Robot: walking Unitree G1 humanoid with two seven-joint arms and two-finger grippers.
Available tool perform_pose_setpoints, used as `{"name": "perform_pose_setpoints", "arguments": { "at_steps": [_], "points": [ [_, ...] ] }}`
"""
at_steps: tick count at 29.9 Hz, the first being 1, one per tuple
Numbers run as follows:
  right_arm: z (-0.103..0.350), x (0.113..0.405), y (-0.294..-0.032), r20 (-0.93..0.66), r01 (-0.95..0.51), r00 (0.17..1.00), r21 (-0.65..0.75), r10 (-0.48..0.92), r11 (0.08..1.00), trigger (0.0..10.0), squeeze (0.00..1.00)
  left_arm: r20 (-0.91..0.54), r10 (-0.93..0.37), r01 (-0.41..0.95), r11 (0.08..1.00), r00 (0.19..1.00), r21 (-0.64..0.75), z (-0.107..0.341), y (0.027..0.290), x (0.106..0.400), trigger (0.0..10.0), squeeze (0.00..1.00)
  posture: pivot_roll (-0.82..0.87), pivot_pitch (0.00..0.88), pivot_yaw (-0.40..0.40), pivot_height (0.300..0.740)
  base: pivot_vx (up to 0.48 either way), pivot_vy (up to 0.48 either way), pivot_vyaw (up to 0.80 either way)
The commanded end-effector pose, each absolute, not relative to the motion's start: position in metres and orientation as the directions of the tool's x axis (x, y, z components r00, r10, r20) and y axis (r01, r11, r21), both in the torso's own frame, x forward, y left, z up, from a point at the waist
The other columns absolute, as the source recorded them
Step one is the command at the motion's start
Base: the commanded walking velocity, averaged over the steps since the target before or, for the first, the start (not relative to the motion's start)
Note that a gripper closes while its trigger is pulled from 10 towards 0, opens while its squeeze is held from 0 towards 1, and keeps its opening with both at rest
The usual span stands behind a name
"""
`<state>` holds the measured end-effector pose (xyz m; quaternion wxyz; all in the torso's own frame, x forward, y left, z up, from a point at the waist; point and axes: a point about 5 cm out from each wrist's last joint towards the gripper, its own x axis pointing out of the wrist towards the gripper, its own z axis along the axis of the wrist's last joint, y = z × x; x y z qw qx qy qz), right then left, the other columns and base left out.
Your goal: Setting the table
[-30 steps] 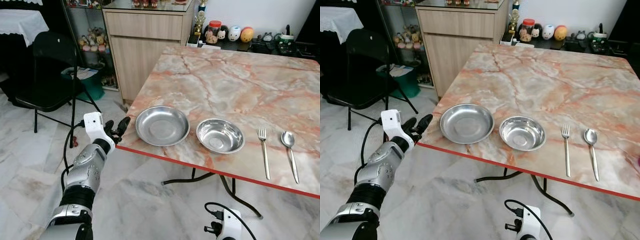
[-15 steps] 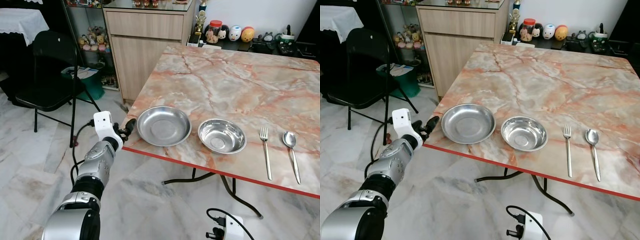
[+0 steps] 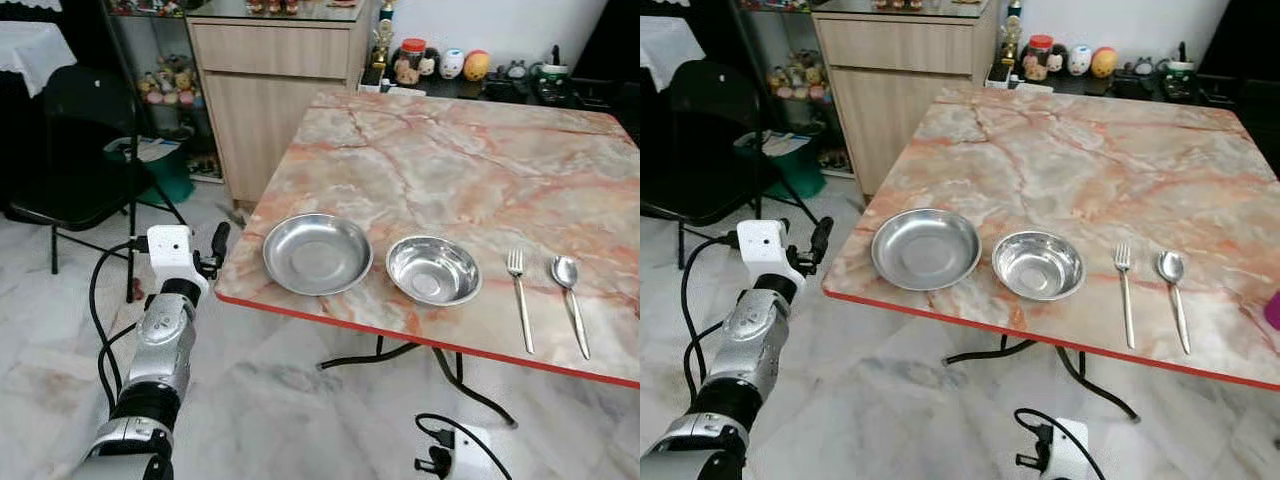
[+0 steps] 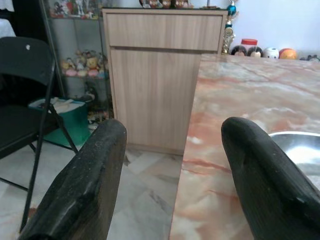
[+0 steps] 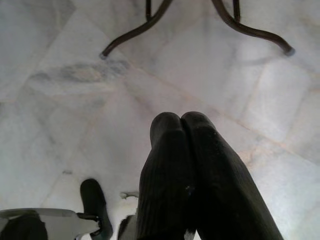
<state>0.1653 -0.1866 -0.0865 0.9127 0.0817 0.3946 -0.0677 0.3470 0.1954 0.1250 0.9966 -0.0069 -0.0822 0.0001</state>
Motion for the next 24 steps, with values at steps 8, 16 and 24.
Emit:
{"name": "perform_pose_setpoints", "arguments": {
  "at_steps": [8, 16, 24],
  "points": [
    [-0.091, 0.148, -0.203, -0.756, 0.216, 0.651, 0.098, -0.069, 0.971, 10.0, 0.0, 0.234, 0.021, -0.019, 1.0, 0.972, -0.014, 0.14, 0.197, 0.349, 10.0, 0.0, 0.04, 0.0, -0.019, 0.74, 0.0, 0.0, -0.35],
    [-0.089, 0.161, -0.192, -0.753, 0.213, 0.656, 0.113, -0.056, 0.971, 10.0, 0.0, 0.249, 0.008, -0.003, 1.0, 0.968, -0.021, 0.146, 0.192, 0.35, 10.0, 0.0, 0.04, 0.0, -0.018, 0.74, 0.0, 0.0, 0.0],
    [-0.088, 0.17, -0.174, -0.765, 0.202, 0.643, 0.12, -0.039, 0.972, 10.0, 0.0, 0.255, -0.001, 0.008, 1.0, 0.967, -0.028, 0.147, 0.191, 0.35, 10.0, 0.0, 0.04, 0.0, -0.017, 0.74, 0.0, 0.0, -0.27]
  ]
}}
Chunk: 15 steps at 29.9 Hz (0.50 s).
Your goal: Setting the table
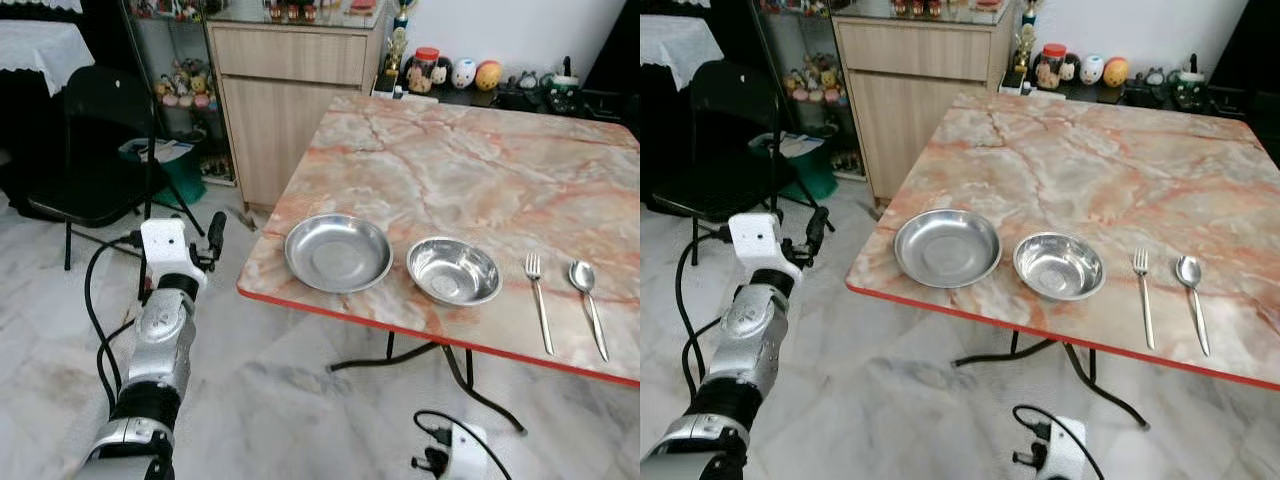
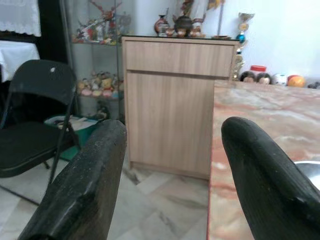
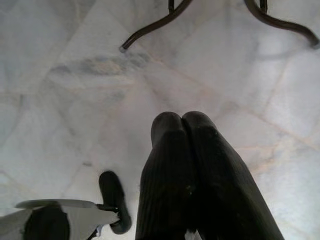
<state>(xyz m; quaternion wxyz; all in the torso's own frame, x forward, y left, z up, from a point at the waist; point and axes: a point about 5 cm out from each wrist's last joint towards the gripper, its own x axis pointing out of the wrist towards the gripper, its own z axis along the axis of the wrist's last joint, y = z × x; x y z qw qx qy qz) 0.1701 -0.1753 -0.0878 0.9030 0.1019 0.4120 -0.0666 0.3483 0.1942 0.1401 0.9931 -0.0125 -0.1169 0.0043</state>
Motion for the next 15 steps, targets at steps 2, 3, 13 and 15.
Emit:
{"name": "perform_pose_setpoints", "arguments": {
  "at_steps": [2, 3, 13, 15],
  "points": [
    [-0.088, 0.171, -0.171, -0.762, 0.209, 0.646, 0.125, -0.041, 0.97, 10.0, 0.0, 0.256, -0.002, 0.01, 1.0, 0.967, -0.029, 0.148, 0.191, 0.35, 10.0, 0.0, 0.04, 0.0, -0.017, 0.74, 0.0, 0.0, 0.0],
    [-0.088, 0.171, -0.169, -0.766, 0.211, 0.641, 0.123, -0.042, 0.97, 10.0, 0.0, 0.252, 0.0, 0.008, 0.999, 0.968, -0.031, 0.147, 0.191, 0.35, 10.0, 0.0, 0.04, 0.0, -0.018, 0.74, 0.24, 0.0, 0.0],
    [-0.086, 0.181, -0.162, -0.773, 0.188, 0.634, 0.11, -0.035, 0.976, 10.0, 0.0, 0.241, -0.003, 0.015, 0.999, 0.971, -0.048, 0.144, 0.187, 0.351, 10.0, 0.0, 0.05, 0.0, -0.02, 0.74, 0.246, 0.0, 0.0],
    [-0.086, 0.181, -0.163, -0.777, 0.194, 0.628, 0.109, -0.038, 0.975, 10.0, 0.0, 0.239, -0.002, 0.015, 0.999, 0.971, -0.052, 0.143, 0.187, 0.351, 10.0, 0.0, 0.05, 0.0, -0.02, 0.74, 0.266, 0.0, 0.0]
  ]
}}
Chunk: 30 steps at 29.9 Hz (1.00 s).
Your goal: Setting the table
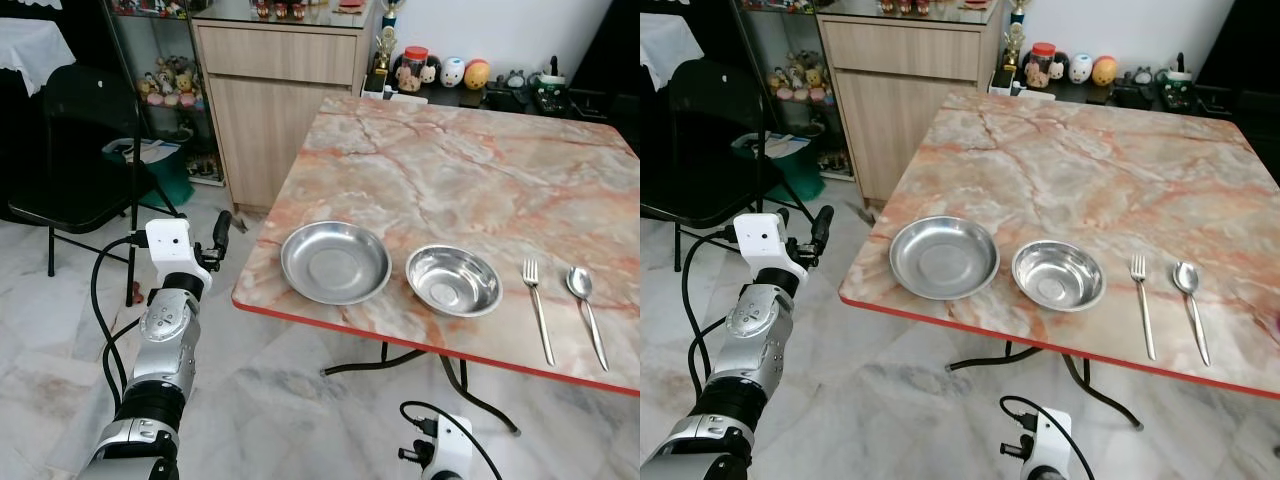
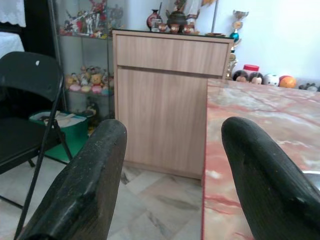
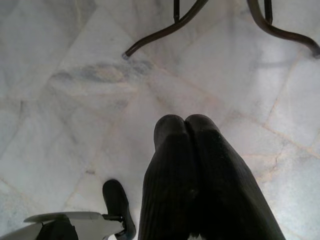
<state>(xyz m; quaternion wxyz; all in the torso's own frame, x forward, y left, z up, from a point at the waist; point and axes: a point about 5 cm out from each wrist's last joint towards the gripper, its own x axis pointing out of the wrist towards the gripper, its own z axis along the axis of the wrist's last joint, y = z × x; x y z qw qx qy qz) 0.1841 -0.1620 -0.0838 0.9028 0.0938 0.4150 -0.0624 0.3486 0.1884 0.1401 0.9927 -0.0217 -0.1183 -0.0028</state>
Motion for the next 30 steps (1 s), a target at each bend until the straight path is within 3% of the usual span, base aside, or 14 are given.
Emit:
{"name": "perform_pose_setpoints", "arguments": {
  "at_steps": [1, 14, 23, 27, 30],
  "points": [
    [-0.086, 0.18, -0.164, -0.777, 0.196, 0.628, 0.111, -0.038, 0.974, 10.0, 0.0, 0.239, -0.001, 0.014, 0.998, 0.971, -0.054, 0.143, 0.187, 0.35, 10.0, 0.0, 0.04, 0.0, -0.021, 0.74, 0.274, 0.0, -0.49],
    [-0.088, 0.16, -0.208, -0.781, 0.22, 0.619, 0.07, -0.083, 0.973, 10.0, 0.0, 0.227, -0.044, 0.062, 0.995, 0.973, -0.074, 0.141, 0.179, 0.351, 10.0, 0.0, 0.05, 0.0, -0.02, 0.736, 0.064, 0.0, -0.15],
    [-0.096, 0.141, -0.202, -0.803, 0.223, 0.591, 0.074, -0.074, 0.972, 10.0, 0.0, 0.175, -0.074, 0.092, 0.991, 0.982, -0.097, 0.133, 0.177, 0.35, 10.0, 0.0, 0.05, 0.0, -0.02, 0.736, 0.0, 0.0, 0.0],
    [-0.099, 0.137, -0.195, -0.812, 0.219, 0.58, 0.078, -0.065, 0.973, 10.0, 0.0, 0.107, -0.071, 0.092, 0.975, 0.992, -0.201, 0.124, 0.178, 0.35, 10.0, 0.0, 0.05, 0.0, -0.02, 0.736, 0.0, 0.0, 0.0],
    [-0.1, 0.138, -0.186, -0.815, 0.21, 0.577, 0.081, -0.056, 0.974, 10.0, 0.0, -0.074, -0.136, 0.109, 0.949, 0.988, -0.295, 0.103, 0.173, 0.351, 10.0, 0.0, 0.05, 0.0, -0.022, 0.736, 0.0, 0.0, 0.0]
  ]
}}
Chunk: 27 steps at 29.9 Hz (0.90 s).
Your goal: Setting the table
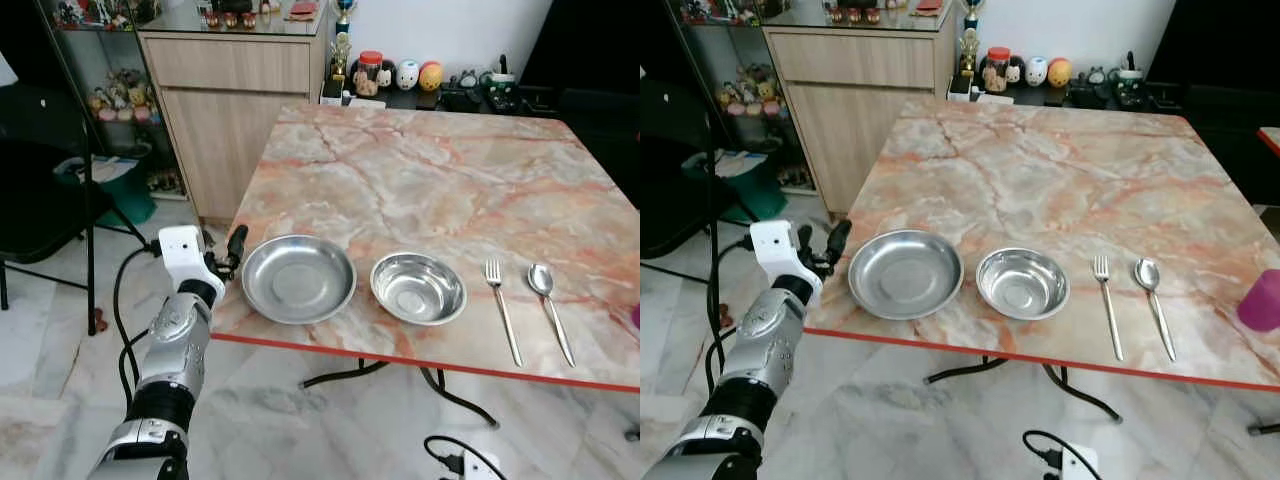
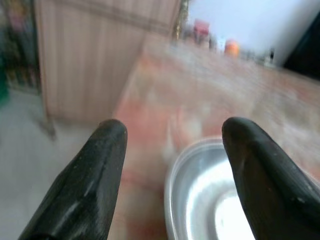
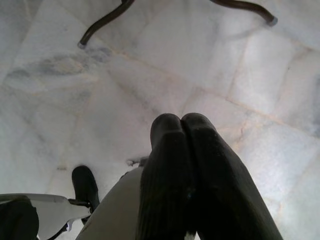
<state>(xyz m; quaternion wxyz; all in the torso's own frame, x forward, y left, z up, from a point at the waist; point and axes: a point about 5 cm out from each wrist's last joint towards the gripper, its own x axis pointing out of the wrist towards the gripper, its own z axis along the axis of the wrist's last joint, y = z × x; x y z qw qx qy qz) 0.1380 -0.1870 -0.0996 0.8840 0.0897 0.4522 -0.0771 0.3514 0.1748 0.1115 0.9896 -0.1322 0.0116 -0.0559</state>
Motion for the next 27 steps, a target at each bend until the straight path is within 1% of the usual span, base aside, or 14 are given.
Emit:
{"name": "perform_pose_setpoints", "arguments": {
  "at_steps": [1, 2, 5, 7, 8, 9, 13, 14, 15, 18, 22, 27],
  "points": [
    [-0.1, 0.14, -0.183, -0.815, 0.206, 0.577, 0.081, -0.054, 0.975, 10.0, 0.0, -0.094, -0.145, 0.107, 0.939, 0.985, -0.328, 0.1, 0.171, 0.351, 10.0, 0.0, 0.05, 0.0, -0.022, 0.736, 0.0, 0.0, 0.0],
    [-0.1, 0.141, -0.18, -0.816, 0.201, 0.576, 0.082, -0.05, 0.976, 10.0, 0.0, -0.108, -0.135, 0.089, 0.93, 0.985, -0.356, 0.1, 0.171, 0.351, 10.0, 0.0, 0.05, 0.0, -0.021, 0.736, 0.0, 0.0, 0.0],
    [-0.099, 0.143, -0.176, -0.814, 0.195, 0.579, 0.085, -0.045, 0.977, 10.0, 0.0, -0.116, -0.093, 0.043, 0.926, 0.989, -0.375, 0.104, 0.176, 0.354, 10.0, 0.0, 0.05, 0.0, -0.021, 0.736, 0.0, 0.0, 0.0],
    [-0.099, 0.144, -0.175, -0.814, 0.194, 0.579, 0.085, -0.044, 0.977, 10.0, 0.0, -0.12, -0.085, 0.036, 0.93, 0.989, -0.365, 0.105, 0.178, 0.355, 10.0, 0.0, 0.05, 0.0, -0.021, 0.736, 0.0, 0.0, 0.0],
    [-0.099, 0.144, -0.174, -0.814, 0.194, 0.579, 0.085, -0.044, 0.977, 10.0, 0.0, -0.131, -0.079, 0.024, 0.926, 0.988, -0.377, 0.104, 0.179, 0.355, 10.0, 1.0, 0.05, 0.0, -0.021, 0.736, 0.0, 0.0, 0.0],
    [-0.099, 0.145, -0.173, -0.816, 0.19, 0.577, 0.084, -0.042, 0.978, 10.0, 0.0, -0.154, -0.057, -0.011, 0.911, 0.986, -0.412, 0.105, 0.182, 0.356, 10.0, 1.0, 0.05, 0.0, -0.02, 0.736, 0.0, 0.0, 0.0],
    [-0.099, 0.146, -0.171, -0.815, 0.187, 0.578, 0.083, -0.042, 0.979, 10.0, 0.0, -0.149, -0.04, -0.022, 0.92, 0.988, -0.392, 0.111, 0.185, 0.357, 10.0, 1.0, 0.05, 0.0, -0.021, 0.736, 0.0, 0.0, 0.0],
    [-0.099, 0.147, -0.171, -0.815, 0.187, 0.578, 0.083, -0.041, 0.979, 10.0, 0.0, -0.148, -0.038, -0.022, 0.924, 0.988, -0.382, 0.112, 0.185, 0.358, 10.0, 0.11, 0.05, 0.0, -0.021, 0.736, 0.0, 0.0, 0.0],
    [-0.098, 0.149, -0.17, -0.811, 0.184, 0.583, 0.084, -0.041, 0.979, 10.0, 0.0, -0.151, -0.039, -0.021, 0.926, 0.988, -0.378, 0.113, 0.186, 0.358, 10.0, 0.0, 0.05, 0.0, -0.02, 0.736, 0.0, 0.0, 0.0],
    [-0.095, 0.156, -0.173, -0.803, 0.179, 0.595, 0.088, -0.036, 0.98, 10.0, 0.0, -0.195, -0.045, -0.034, 0.923, 0.98, -0.384, 0.109, 0.187, 0.357, 10.0, 0.0, 0.05, 0.0, -0.02, 0.736, 0.0, 0.0, 0.0],
    [-0.093, 0.159, -0.18, -0.794, 0.181, 0.607, 0.086, -0.042, 0.98, 10.0, 0.0, -0.21, -0.053, -0.028, 0.93, 0.976, -0.367, 0.108, 0.186, 0.357, 10.0, 0.0, 0.05, 0.0, -0.02, 0.736, 0.0, 0.0, 0.0],
    [-0.091, 0.157, -0.197, -0.789, 0.193, 0.612, 0.08, -0.056, 0.978, 10.0, 0.0, -0.24, -0.105, 0.024, 0.948, 0.965, -0.318, 0.104, 0.178, 0.355, 10.0, 0.0, 0.05, 0.0, -0.019, 0.736, 0.0, 0.0, 0.0]
  ]
}}
